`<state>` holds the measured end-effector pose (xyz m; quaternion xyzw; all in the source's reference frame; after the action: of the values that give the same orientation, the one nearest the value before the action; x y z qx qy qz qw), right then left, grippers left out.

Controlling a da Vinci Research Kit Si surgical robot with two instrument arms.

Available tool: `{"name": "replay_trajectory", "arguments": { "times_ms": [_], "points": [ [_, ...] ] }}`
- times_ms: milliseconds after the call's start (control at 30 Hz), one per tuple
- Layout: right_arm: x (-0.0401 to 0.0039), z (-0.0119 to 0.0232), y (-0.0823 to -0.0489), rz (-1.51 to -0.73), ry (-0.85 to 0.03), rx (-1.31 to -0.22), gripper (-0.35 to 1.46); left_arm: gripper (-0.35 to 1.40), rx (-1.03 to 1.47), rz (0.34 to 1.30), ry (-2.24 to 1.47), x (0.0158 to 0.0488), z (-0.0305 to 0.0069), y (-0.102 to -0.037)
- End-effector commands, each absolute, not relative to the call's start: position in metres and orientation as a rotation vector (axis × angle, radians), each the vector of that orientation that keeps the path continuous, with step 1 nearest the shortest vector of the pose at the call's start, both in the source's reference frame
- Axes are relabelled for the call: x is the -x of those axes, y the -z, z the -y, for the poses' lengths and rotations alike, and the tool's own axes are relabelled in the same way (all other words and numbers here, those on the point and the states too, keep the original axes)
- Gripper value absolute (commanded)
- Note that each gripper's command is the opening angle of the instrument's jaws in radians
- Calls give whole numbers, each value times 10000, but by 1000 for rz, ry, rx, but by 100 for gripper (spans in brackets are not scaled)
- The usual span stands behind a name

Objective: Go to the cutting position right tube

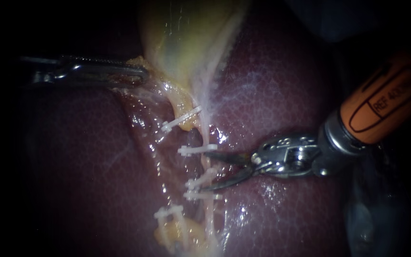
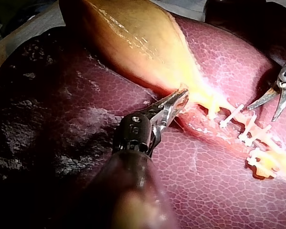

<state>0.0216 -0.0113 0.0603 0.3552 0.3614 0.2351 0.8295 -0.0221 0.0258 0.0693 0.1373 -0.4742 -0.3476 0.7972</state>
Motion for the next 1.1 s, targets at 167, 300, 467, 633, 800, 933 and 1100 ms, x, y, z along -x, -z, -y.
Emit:
{"name": "replay_trajectory", "arguments": {
  "times_ms": [167, 300, 467, 633, 800, 933, 1100],
  "points": [
    [-206, 112, -613, -684, -622, -812, 109, -35, -296, 1018, 747, 221, -258, -693],
    [-204, 107, -623, -656, -688, -847, 110, -35, -299, 1019, 745, 222, -257, -693],
    [-203, 109, -637, -657, -734, -911, 112, -35, -301, 1019, 750, 222, -256, -694],
    [-209, 112, -649, -667, -772, -995, 112, -35, -301, 1019, 750, 222, -256, -695],
    [-216, 114, -659, -677, -797, -1070, 112, -35, -300, 1019, 750, 222, -256, -695],
    [-220, 111, -665, -699, -801, -1121, 114, -35, -304, 1019, 755, 222, -256, -695],
    [-224, 107, -672, -725, -798, -1159, 115, -35, -304, 1019, 755, 222, -256, -695]
  ]
}}
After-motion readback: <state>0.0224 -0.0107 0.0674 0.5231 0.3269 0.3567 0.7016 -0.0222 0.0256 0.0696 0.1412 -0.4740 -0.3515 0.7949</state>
